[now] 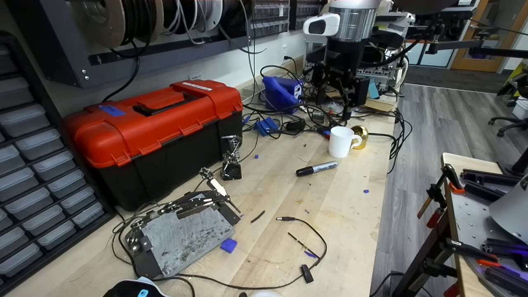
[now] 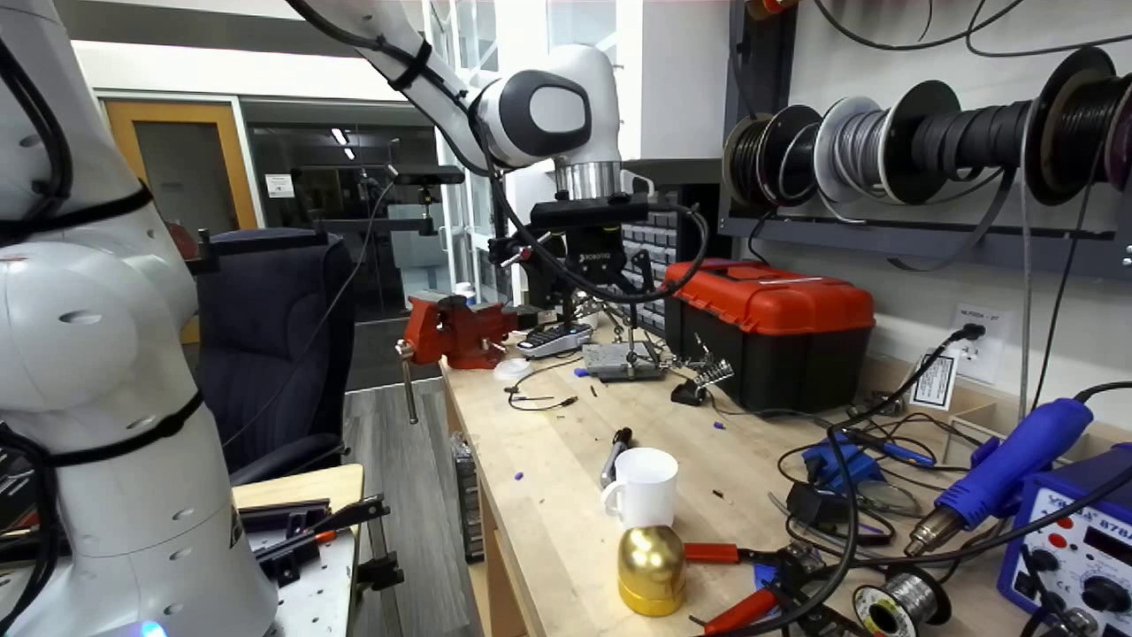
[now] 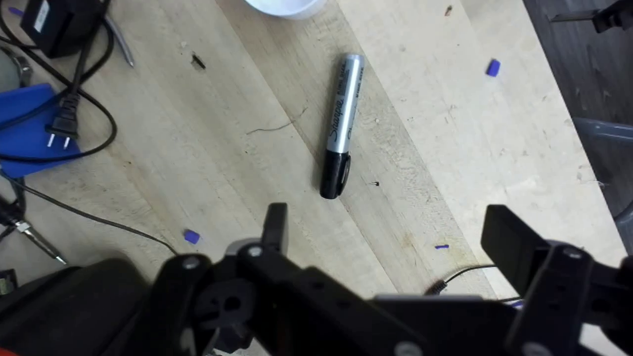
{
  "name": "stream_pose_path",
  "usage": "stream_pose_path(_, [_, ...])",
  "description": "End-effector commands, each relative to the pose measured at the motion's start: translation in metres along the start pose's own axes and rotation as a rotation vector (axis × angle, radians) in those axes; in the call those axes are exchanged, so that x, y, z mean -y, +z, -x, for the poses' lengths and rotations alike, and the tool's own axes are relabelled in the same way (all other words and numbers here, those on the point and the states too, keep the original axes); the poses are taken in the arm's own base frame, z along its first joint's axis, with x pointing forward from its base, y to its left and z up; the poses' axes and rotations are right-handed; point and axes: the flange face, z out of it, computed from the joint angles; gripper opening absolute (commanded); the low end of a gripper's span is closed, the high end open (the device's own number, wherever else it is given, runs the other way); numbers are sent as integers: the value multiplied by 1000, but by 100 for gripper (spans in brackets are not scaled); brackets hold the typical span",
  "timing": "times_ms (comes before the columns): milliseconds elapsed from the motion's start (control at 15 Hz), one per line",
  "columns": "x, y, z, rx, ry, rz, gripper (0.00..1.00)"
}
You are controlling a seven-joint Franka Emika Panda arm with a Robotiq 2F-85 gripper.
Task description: Put the black marker in the white mug
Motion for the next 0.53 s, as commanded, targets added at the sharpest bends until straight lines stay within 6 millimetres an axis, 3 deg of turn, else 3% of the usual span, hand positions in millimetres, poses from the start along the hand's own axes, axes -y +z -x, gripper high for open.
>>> stream_pose_path(0, [0, 13, -18, -15, -8, -29, 100])
stream_pose_path(467, [8, 37, -26, 27, 77, -76, 100])
